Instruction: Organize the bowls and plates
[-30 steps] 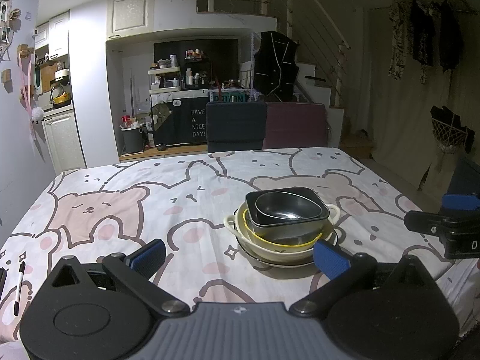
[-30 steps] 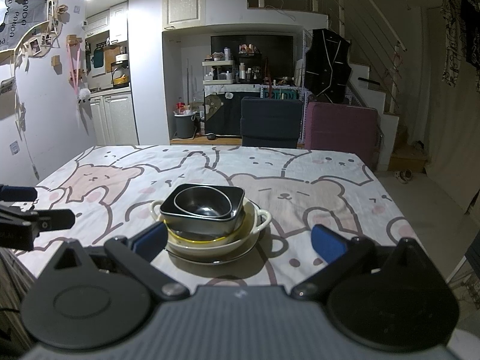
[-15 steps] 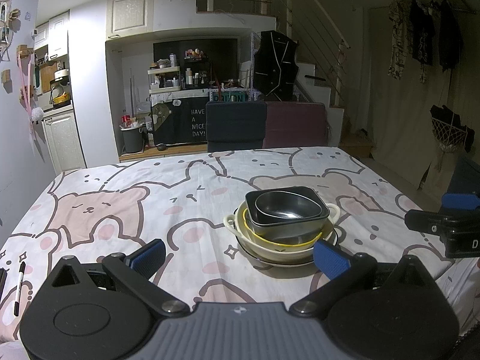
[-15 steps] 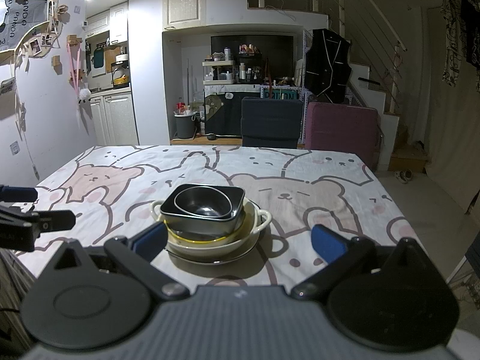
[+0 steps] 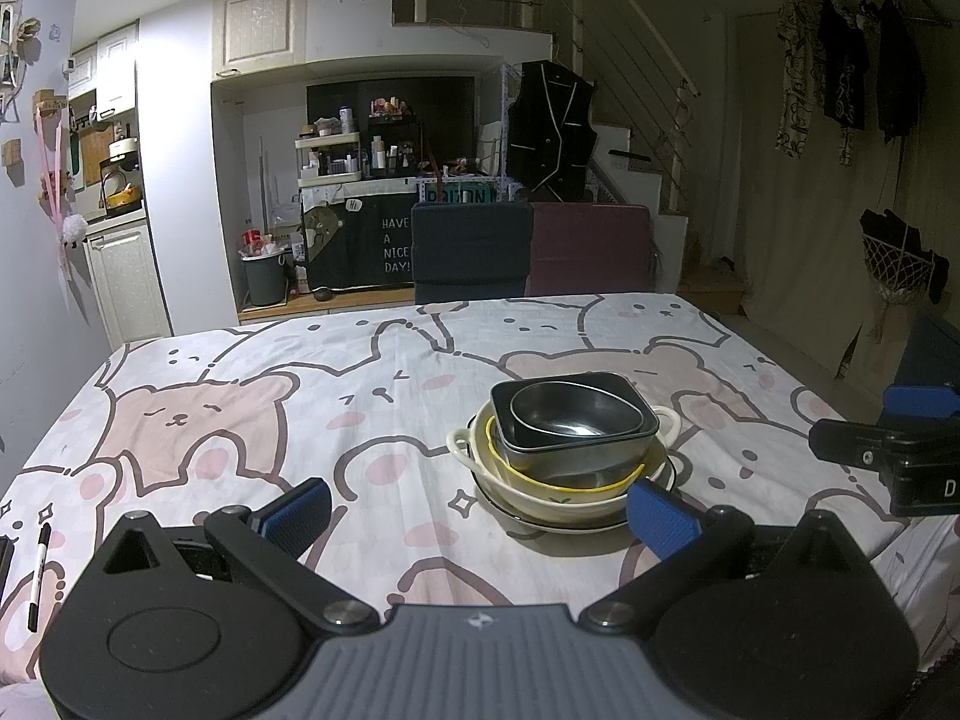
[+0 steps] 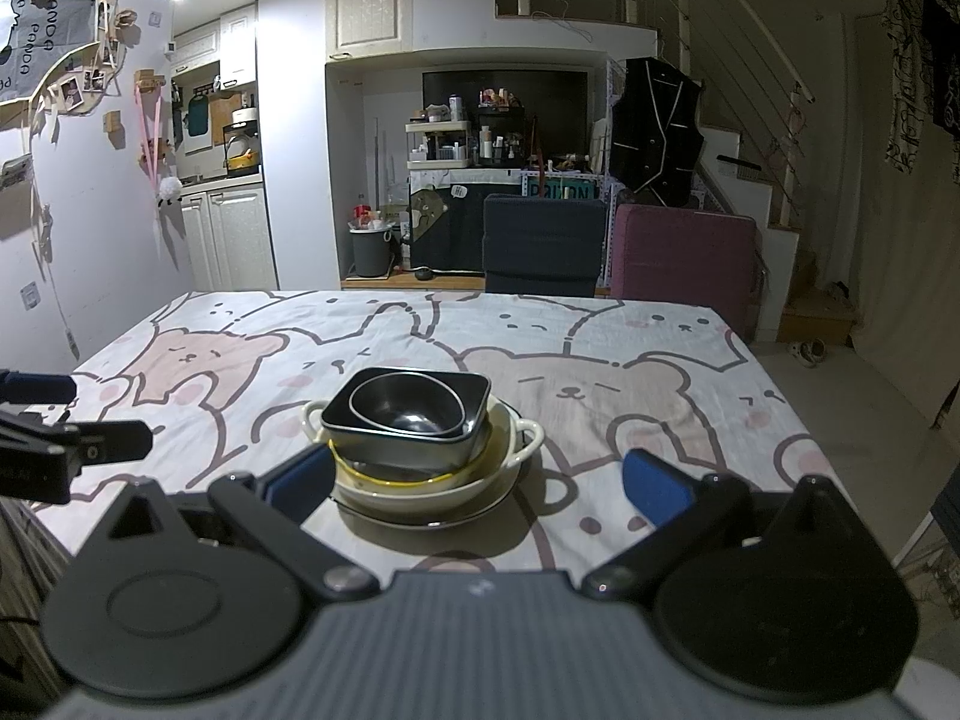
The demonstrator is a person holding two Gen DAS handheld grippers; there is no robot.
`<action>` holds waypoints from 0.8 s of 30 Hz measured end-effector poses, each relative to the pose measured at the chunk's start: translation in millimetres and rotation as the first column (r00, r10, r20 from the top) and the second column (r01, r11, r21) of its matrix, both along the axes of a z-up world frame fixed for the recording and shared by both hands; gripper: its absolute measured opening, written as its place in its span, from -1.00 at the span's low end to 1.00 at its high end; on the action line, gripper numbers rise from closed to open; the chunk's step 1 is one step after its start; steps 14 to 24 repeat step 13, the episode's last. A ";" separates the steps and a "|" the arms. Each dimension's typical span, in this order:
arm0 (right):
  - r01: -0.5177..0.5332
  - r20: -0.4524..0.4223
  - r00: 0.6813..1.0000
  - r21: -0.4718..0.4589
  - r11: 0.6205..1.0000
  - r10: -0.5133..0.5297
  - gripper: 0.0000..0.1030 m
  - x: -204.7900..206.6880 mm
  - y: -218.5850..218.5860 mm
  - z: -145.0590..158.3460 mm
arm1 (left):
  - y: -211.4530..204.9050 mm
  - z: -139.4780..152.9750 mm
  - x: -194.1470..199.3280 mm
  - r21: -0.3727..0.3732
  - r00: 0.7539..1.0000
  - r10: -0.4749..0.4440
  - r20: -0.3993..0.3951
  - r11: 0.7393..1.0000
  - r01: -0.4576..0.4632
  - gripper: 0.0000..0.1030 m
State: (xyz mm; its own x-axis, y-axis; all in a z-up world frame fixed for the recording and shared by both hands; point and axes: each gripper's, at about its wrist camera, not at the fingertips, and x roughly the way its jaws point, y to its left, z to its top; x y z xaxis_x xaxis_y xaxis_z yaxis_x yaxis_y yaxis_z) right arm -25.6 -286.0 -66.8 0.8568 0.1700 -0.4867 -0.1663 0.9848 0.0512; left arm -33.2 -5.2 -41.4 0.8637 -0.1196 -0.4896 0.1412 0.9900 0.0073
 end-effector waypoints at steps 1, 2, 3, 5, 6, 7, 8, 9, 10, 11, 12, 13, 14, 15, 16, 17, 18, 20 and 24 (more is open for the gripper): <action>0.000 0.000 1.000 0.000 1.000 0.000 0.99 0.0 0.1 0.1 | 0.1 0.0 0.0 0.000 1.000 0.000 0.000 1.000 0.000 1.00; 0.000 0.000 1.000 0.000 1.000 0.000 0.99 -0.2 -0.1 -0.1 | -0.7 -0.1 0.0 0.001 1.000 0.000 0.000 1.000 0.000 1.00; 0.000 0.000 1.000 0.000 1.000 0.000 0.99 -0.2 -0.1 -0.2 | -0.9 -0.6 -0.1 0.002 1.000 0.000 0.001 1.000 0.000 1.00; 0.000 0.000 1.000 0.000 1.000 0.000 0.99 -0.3 0.0 -0.1 | -1.1 -1.2 -0.1 0.003 1.000 -0.001 0.001 1.000 0.001 1.00; 0.000 0.000 1.000 0.000 1.000 0.000 0.99 -0.3 0.0 -0.1 | -1.1 -1.2 -0.1 0.003 1.000 0.000 0.001 1.000 0.000 1.00; 0.000 0.000 1.000 0.000 1.000 0.000 0.99 -0.3 0.1 -0.1 | -1.1 -1.2 -0.1 0.003 1.000 0.000 0.000 1.000 0.000 1.00; 0.000 0.000 1.000 0.000 1.000 0.000 0.99 -0.3 0.1 -0.1 | -1.1 -1.3 -0.2 0.003 1.000 0.001 0.000 1.000 -0.001 1.00; 0.000 0.000 1.000 0.000 1.000 0.000 0.99 -0.1 0.3 -0.1 | -1.1 -1.2 -0.4 0.004 1.000 0.002 0.000 1.000 -0.002 1.00; -0.001 0.000 1.000 0.000 1.000 0.001 0.99 -0.1 0.4 0.0 | -1.0 -1.5 -0.4 0.005 1.000 0.002 -0.001 1.000 -0.002 1.00; 0.000 0.000 1.000 0.000 1.000 0.000 0.99 -0.4 0.2 -0.1 | -0.9 -1.5 -0.4 0.005 1.000 0.001 0.000 1.000 -0.001 1.00; 0.000 0.000 1.000 0.000 1.000 0.000 0.99 -0.4 0.2 -0.1 | -0.9 -1.4 -0.3 0.004 1.000 0.001 0.000 1.000 -0.001 1.00; 0.000 0.000 1.000 0.000 1.000 0.000 0.99 -0.1 0.4 0.1 | -1.0 -1.7 -0.5 0.004 1.000 0.000 -0.001 1.000 0.000 1.00; 0.000 0.000 1.000 0.000 1.000 0.000 0.99 -0.1 0.4 0.1 | -1.0 -1.7 -0.5 0.004 1.000 0.000 -0.001 1.000 0.000 1.00; 0.000 0.000 1.000 0.000 1.000 0.000 0.99 -0.1 0.4 0.1 | -1.0 -1.7 -0.5 0.004 1.000 0.000 -0.001 1.000 0.000 1.00; 0.000 0.000 1.000 0.000 1.000 0.000 0.99 -0.1 0.4 0.1 | -1.0 -1.7 -0.5 0.004 1.000 0.000 -0.001 1.000 0.000 1.00; 0.000 0.000 1.000 0.000 1.000 0.000 0.99 -0.1 0.4 0.1 | -1.0 -1.7 -0.5 0.004 1.000 0.000 -0.001 1.000 0.000 1.00; 0.000 0.000 1.000 0.000 1.000 0.000 0.99 -0.1 0.4 0.1 | -1.0 -1.7 -0.5 0.004 1.000 0.000 -0.001 1.000 0.000 1.00; 0.000 0.000 1.000 0.000 1.000 0.000 0.99 -0.1 0.4 0.1 | -1.0 -1.7 -0.5 0.004 1.000 0.000 -0.001 1.000 0.000 1.00; 0.000 0.000 1.000 0.000 1.000 0.000 0.99 -0.1 0.4 0.1 | -1.0 -1.7 -0.5 0.004 1.000 0.000 -0.001 1.000 0.000 1.00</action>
